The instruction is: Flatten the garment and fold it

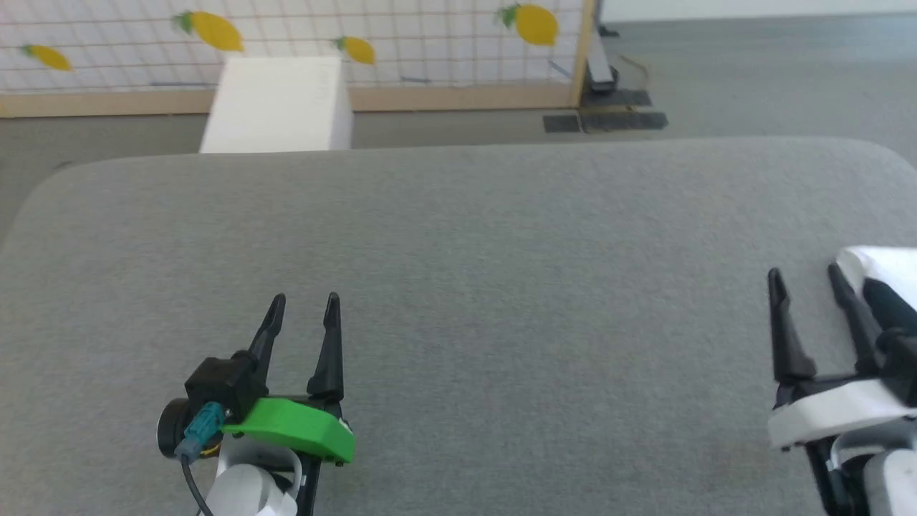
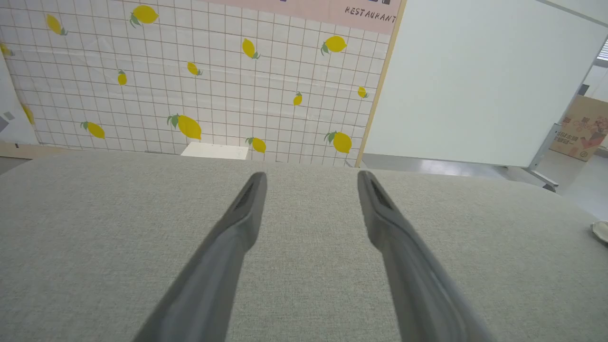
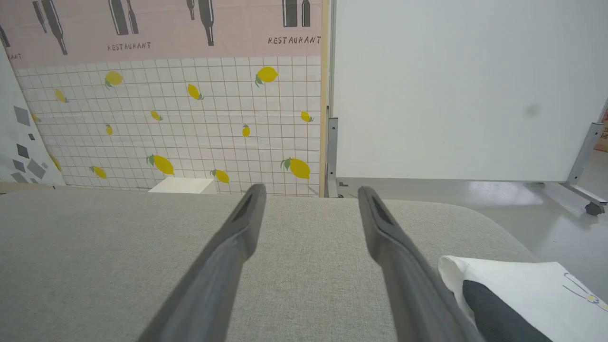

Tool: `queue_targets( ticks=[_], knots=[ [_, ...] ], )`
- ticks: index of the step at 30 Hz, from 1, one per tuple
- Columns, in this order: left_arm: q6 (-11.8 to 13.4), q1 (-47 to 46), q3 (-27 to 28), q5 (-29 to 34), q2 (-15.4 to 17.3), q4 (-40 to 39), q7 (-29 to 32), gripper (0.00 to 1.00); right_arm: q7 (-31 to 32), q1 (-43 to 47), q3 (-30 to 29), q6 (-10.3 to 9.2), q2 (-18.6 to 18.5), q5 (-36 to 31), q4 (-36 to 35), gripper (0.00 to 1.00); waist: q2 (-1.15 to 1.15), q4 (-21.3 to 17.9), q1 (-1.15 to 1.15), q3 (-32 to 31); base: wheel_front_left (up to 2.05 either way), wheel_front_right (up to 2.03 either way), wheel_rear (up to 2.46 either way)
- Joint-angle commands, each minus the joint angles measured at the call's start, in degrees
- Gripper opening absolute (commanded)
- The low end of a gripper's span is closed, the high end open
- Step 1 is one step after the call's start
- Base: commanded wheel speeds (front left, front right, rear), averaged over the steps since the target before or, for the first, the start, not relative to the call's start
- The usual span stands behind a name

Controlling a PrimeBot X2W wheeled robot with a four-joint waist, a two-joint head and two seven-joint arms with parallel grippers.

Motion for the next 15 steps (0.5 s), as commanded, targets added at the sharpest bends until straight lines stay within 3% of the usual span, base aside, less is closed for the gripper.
queue_targets(
  ticks=[1, 15],
  knots=[
    [0.1, 0.9, 0.2, -0.2, -0.2, 0.2, -0.2, 1.0, 0.3, 1.1, 0.3, -0.1, 0.7, -0.7, -0.7, 1.0, 0.0, 3.4, 0.0, -3.0, 0.0, 0.0, 0.0],
    [1.3, 3.5, -0.7, -0.9, -0.4, 0.4, -0.2, 1.0, 0.5, 7.8, 1.3, -0.1, 6.2, -4.8, -3.5, 1.0, 0.0, 7.1, 0.0, -4.7, 0.0, 0.0, 0.0]
  ],
)
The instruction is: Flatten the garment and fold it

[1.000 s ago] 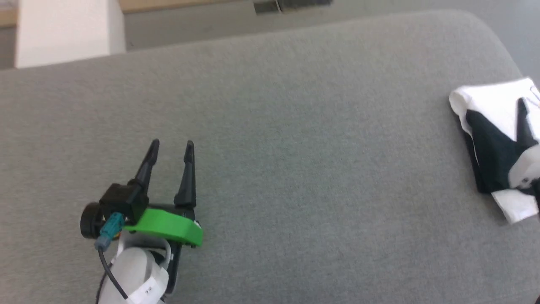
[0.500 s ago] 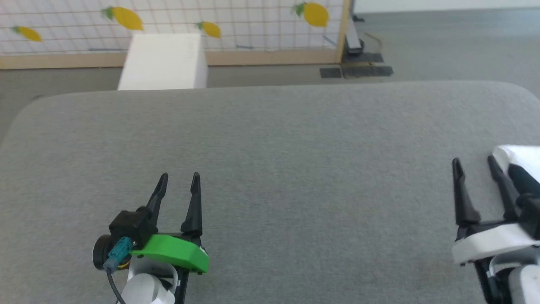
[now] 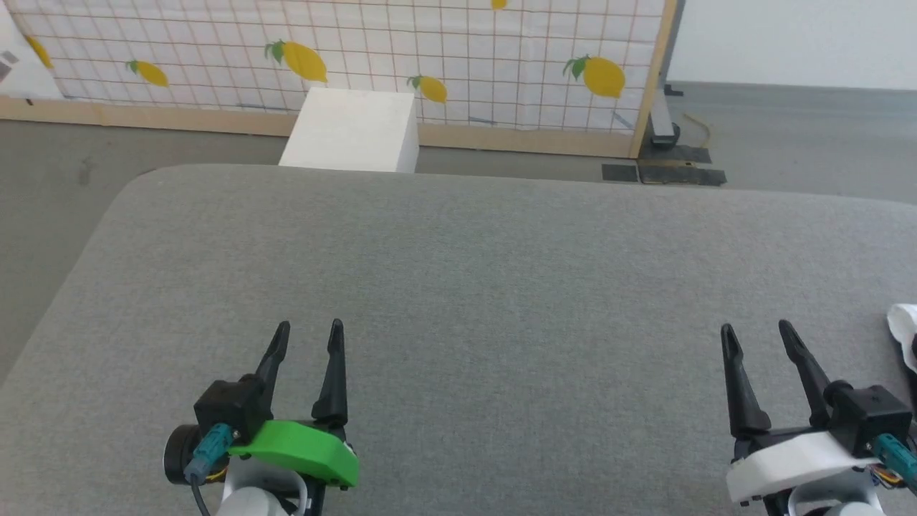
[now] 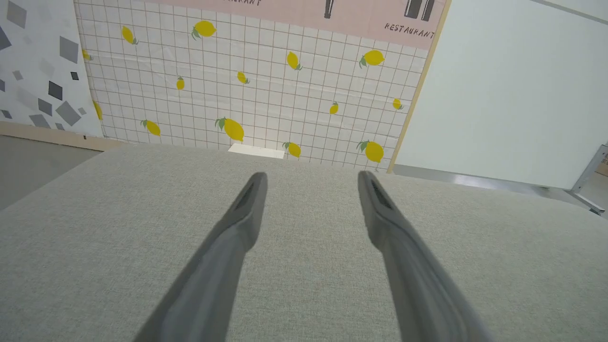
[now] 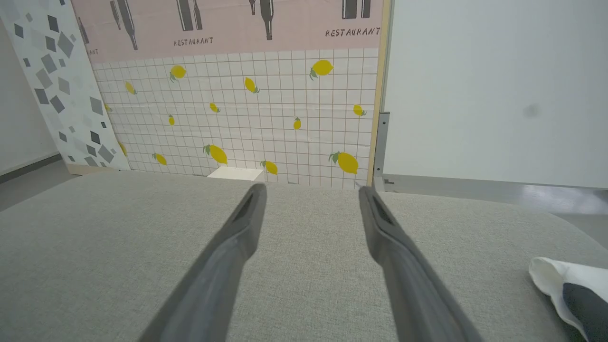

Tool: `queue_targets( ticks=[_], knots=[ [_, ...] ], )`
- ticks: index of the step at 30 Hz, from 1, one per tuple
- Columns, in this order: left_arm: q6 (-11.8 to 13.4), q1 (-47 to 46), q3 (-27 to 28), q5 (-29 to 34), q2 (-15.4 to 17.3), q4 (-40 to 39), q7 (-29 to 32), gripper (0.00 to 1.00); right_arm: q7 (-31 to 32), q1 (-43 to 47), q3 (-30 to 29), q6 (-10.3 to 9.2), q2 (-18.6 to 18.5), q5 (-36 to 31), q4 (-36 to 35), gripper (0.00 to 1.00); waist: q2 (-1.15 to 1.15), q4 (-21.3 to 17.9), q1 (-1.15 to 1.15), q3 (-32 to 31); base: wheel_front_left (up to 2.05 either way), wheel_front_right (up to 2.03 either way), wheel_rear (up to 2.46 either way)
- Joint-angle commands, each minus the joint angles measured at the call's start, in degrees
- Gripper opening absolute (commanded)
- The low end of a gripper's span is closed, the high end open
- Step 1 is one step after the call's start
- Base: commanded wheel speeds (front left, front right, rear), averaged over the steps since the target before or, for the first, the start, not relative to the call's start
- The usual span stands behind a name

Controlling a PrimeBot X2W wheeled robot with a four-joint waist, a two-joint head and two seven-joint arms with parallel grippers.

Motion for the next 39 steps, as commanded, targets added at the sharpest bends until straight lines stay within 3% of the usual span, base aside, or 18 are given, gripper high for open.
queue_targets(
  ticks=[1, 8, 9, 39],
  knots=[
    [0.4, 0.9, -0.1, -0.6, -0.2, -0.3, -0.2, 1.0, -0.5, 0.9, -0.2, -0.1, 0.4, -0.6, -0.6, 1.0, 0.0, 0.5, 0.0, -0.4, 0.0, 0.0, 0.0],
    [1.0, 2.2, -0.5, -0.5, -0.3, -1.9, -0.2, 1.0, -0.8, 2.8, -1.0, -0.1, 1.1, -1.4, -1.9, 1.0, 0.0, 1.1, 0.0, -0.9, 0.0, 0.0, 0.0],
    [0.6, 1.6, -0.5, 0.0, 0.0, -1.8, 0.0, 0.0, -0.5, 2.4, -1.0, 0.0, 1.0, -1.1, -1.8, 0.0, 0.0, 1.1, 0.0, -1.0, 0.0, 0.0, 0.0],
    [0.9, 1.9, 0.3, 1.7, 0.0, -2.9, 1.8, 0.0, 0.8, 1.9, -0.4, 0.0, 1.0, -1.6, -1.9, 0.0, 0.0, 0.6, 0.0, -0.7, 0.0, 0.0, 0.0]
  ],
)
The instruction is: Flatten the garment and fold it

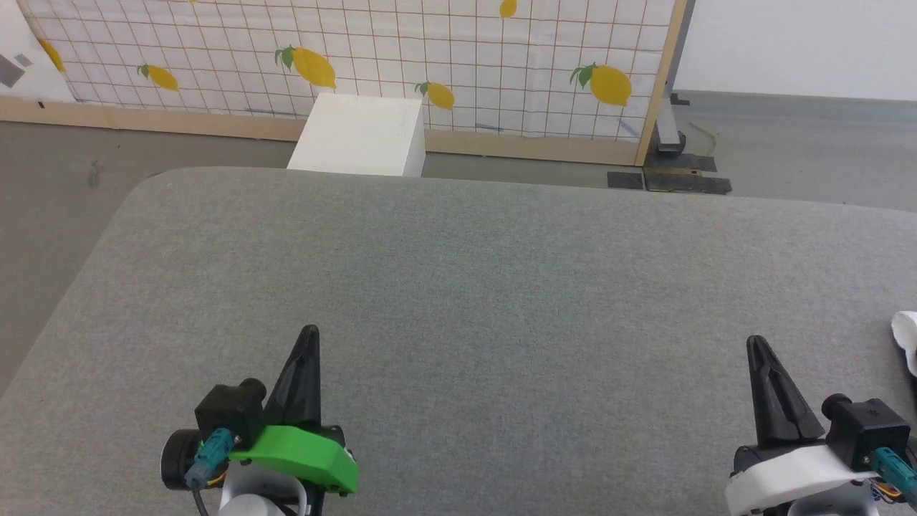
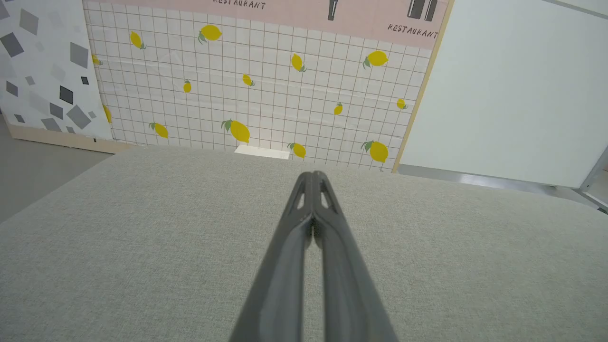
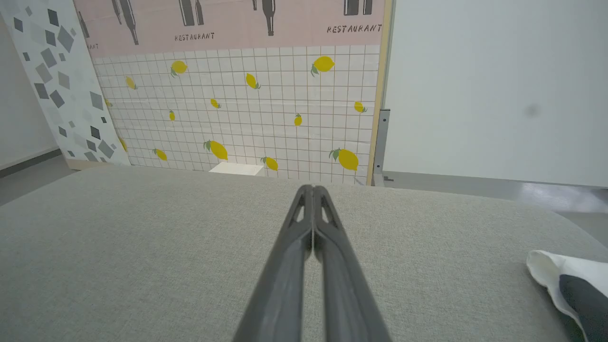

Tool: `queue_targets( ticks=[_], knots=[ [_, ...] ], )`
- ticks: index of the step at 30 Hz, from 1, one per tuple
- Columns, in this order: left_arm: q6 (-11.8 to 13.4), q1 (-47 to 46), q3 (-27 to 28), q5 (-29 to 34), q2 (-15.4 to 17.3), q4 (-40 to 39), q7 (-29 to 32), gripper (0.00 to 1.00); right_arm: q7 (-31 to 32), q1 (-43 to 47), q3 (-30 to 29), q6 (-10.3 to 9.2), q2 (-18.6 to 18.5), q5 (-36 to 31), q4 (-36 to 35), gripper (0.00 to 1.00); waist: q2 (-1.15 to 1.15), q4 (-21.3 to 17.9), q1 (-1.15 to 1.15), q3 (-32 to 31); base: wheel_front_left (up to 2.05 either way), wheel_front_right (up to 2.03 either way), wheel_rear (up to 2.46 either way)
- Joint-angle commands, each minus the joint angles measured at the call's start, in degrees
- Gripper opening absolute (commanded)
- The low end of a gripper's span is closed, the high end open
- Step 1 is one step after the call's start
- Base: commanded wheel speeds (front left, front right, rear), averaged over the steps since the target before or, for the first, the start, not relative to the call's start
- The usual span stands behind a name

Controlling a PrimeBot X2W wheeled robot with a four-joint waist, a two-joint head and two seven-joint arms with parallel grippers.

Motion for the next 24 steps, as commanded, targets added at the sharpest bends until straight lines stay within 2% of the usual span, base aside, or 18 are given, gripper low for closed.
queue_targets(
  ticks=[1, 24],
  knots=[
    [0.4, 0.3, 0.3, 0.7, 0.0, -0.5, 0.3, 0.0, 0.3, -0.6, 0.2, -0.01, 0.0, -0.4, -0.2, 0.0, 0.0, 0.0, 0.0, 0.0, 0.0, 0.0, 0.0],
    [1.0, 0.7, 1.5, 3.1, -0.1, -2.1, 3.0, 0.0, 2.3, -1.4, 1.0, -0.03, 0.1, -1.2, -0.5, 0.0, 0.0, -0.7, 0.0, 0.5, 0.0, 0.0, 0.0]
  ],
)
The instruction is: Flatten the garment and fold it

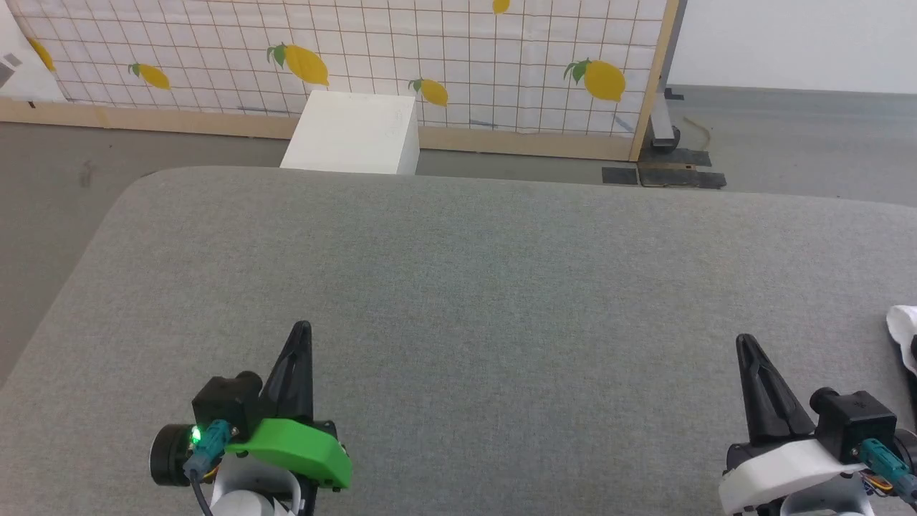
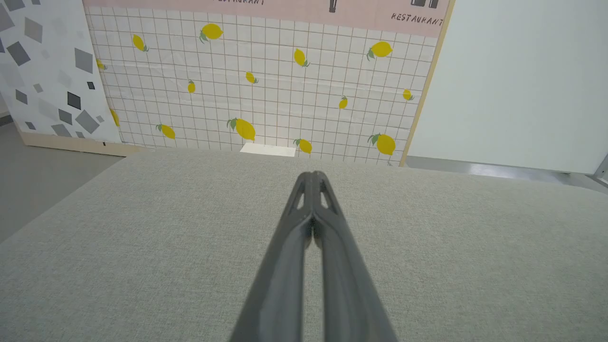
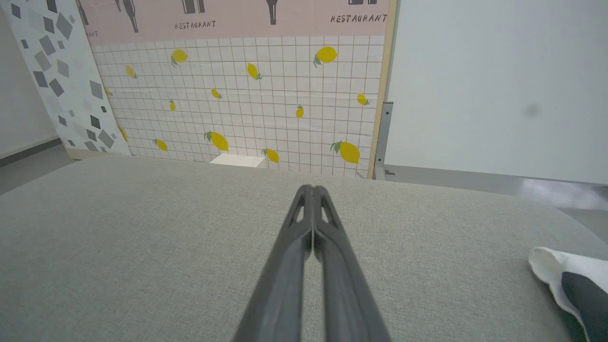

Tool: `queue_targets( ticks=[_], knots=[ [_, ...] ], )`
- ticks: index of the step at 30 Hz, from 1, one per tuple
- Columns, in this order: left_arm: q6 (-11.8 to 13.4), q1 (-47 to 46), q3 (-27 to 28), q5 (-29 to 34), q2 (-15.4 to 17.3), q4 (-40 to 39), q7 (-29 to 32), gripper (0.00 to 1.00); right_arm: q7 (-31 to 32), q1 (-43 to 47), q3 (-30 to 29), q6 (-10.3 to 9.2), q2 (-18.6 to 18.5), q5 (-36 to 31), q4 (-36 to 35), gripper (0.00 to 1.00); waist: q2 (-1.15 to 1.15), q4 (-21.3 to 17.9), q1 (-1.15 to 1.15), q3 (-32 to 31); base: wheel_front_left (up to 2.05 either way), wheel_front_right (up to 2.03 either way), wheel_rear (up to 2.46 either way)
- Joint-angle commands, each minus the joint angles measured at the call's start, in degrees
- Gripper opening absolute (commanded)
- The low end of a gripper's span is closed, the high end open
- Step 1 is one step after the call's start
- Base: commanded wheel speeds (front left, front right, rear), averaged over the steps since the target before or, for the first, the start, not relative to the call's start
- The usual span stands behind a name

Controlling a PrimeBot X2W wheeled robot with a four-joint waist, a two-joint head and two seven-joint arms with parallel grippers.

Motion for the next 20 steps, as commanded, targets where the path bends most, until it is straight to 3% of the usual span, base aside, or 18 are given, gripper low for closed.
queue_targets(
  ticks=[1, 20],
  knots=[
    [0.5, 0.7, 0.2, 0.5, -0.1, -0.4, 0.3, 0.0, 0.4, -0.9, 0.2, -0.03, 0.1, -0.5, -0.3, 0.0, 0.0, 0.0, 0.0, 0.0, 0.0, 0.0, 0.0],
    [1.0, 1.1, 1.2, 2.6, -0.1, -1.7, 2.5, 0.0, 2.1, -1.6, 0.9, -0.05, 0.1, -1.2, -0.6, 0.0, 0.0, -0.6, 0.0, 0.4, 0.0, 0.0, 0.0]
  ],
)
